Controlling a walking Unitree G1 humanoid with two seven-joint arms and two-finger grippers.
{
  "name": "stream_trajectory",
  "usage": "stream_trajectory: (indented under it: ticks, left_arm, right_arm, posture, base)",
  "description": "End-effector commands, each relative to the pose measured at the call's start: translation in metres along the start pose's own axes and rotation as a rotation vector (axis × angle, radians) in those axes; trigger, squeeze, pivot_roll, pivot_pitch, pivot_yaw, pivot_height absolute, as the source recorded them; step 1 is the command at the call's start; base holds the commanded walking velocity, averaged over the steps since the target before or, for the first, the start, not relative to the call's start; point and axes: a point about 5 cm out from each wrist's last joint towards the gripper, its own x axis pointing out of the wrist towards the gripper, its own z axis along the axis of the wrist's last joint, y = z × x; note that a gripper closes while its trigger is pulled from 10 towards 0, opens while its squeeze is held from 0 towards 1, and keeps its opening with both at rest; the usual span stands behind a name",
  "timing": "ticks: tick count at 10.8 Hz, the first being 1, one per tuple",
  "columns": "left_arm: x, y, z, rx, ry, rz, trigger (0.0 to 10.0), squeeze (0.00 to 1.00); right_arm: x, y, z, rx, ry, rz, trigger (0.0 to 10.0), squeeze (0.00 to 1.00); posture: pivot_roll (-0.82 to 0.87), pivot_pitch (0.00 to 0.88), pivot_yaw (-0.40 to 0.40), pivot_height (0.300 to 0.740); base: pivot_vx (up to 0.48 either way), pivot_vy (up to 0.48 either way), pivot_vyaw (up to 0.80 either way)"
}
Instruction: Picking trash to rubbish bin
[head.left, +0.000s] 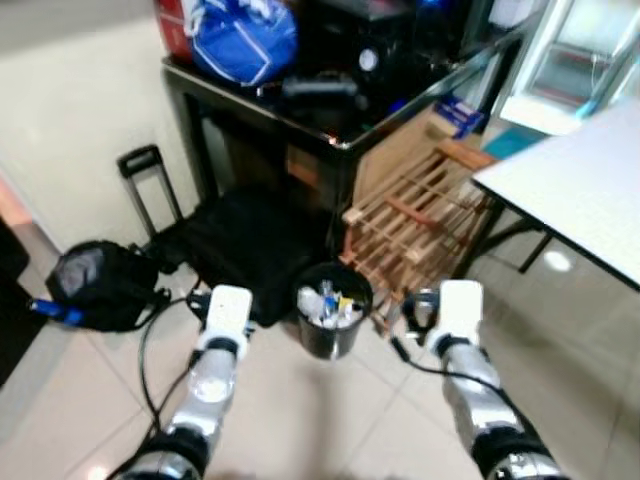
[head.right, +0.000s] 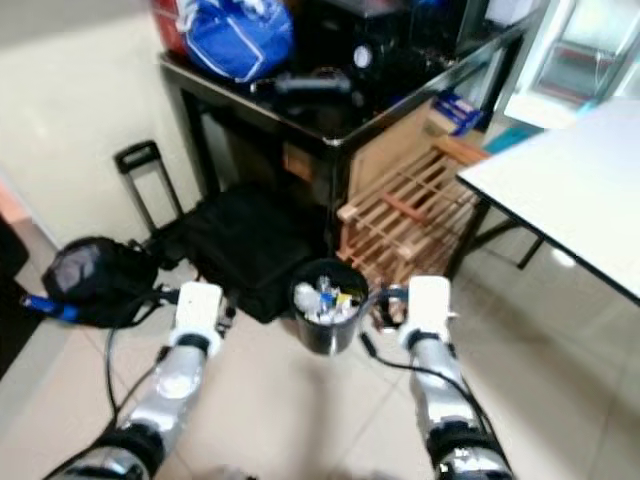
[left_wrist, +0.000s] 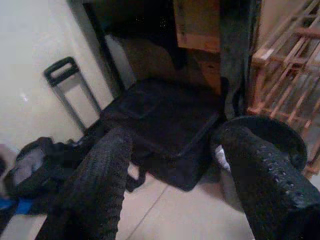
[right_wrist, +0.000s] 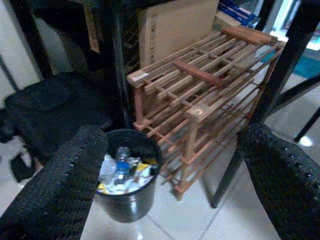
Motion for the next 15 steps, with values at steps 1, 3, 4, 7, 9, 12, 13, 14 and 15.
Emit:
stream_trajectory:
  ticks: [1,3,4,7,9,12,13,14,15]
  left_arm:
    - [-0.0011,-0.0039,-0.0018,-0.002,0.010,-0.006,10.0,0.00]
    - [-0.0009,-0.0037,-0.0016,-0.002,0.010,-0.005,10.0,0.00]
    - [-0.0009,-0.0033,-0.0015,-0.002,0.009,-0.005,10.0,0.00]
    - [-0.0013,-0.0034,-0.0021,0.000,0.011,-0.007,10.0,0.00]
    - [-0.0010,-0.0039,-0.0032,0.009,0.023,-0.008,10.0,0.00]
    - [-0.0008,-0.0042,-0.0029,0.007,0.023,-0.002,10.0,0.00]
    - [-0.0010,-0.0044,-0.0030,0.008,0.023,-0.001,10.0,0.00]
    - [-0.0013,-0.0044,-0.0034,0.008,0.024,0.000,10.0,0.00]
    - [-0.0016,-0.0043,-0.0039,0.008,0.025,0.000,10.0,0.00]
  right_arm:
    - [-0.0012,-0.0055,-0.0010,-0.008,0.002,-0.010,10.0,0.00]
    - [-0.0011,-0.0053,-0.0008,-0.007,0.000,-0.010,10.0,0.00]
    - [-0.0010,-0.0049,-0.0007,-0.007,0.000,-0.009,10.0,0.00]
    - [-0.0012,-0.0040,-0.0008,-0.006,-0.001,-0.010,10.0,0.00]
    - [-0.0010,-0.0042,-0.0007,-0.005,-0.001,-0.010,10.0,0.00]
    - [-0.0008,-0.0049,-0.0006,-0.003,0.000,-0.008,10.0,0.00]
    - [-0.0009,-0.0050,-0.0009,-0.002,0.000,-0.009,10.0,0.00]
    - [-0.0012,-0.0051,-0.0012,-0.001,0.000,-0.009,10.0,0.00]
    - [-0.0014,-0.0050,-0.0016,0.000,0.001,-0.008,10.0,0.00]
  posture:
    - [-0.04,0.063,0.025,0.740]
    - [-0.04,0.064,0.025,0.740]
    - [-0.04,0.066,0.025,0.740]
    - [-0.04,0.068,0.025,0.740]
    - [-0.04,0.067,0.026,0.740]
    - [-0.04,0.060,0.024,0.740]
    - [-0.04,0.056,0.025,0.740]
    - [-0.04,0.054,0.025,0.740]
    - [-0.04,0.052,0.026,0.740]
  base:
    - [-0.247,0.000,0.00]
    - [-0.247,0.000,0.00]
    - [-0.247,0.000,0.00]
    - [-0.249,0.000,0.00]
    - [0.000,0.000,0.00]
    - [0.000,0.000,0.00]
    - [0.000,0.000,0.00]
    - [0.000,0.000,0.00]
    - [0.000,0.000,0.00]
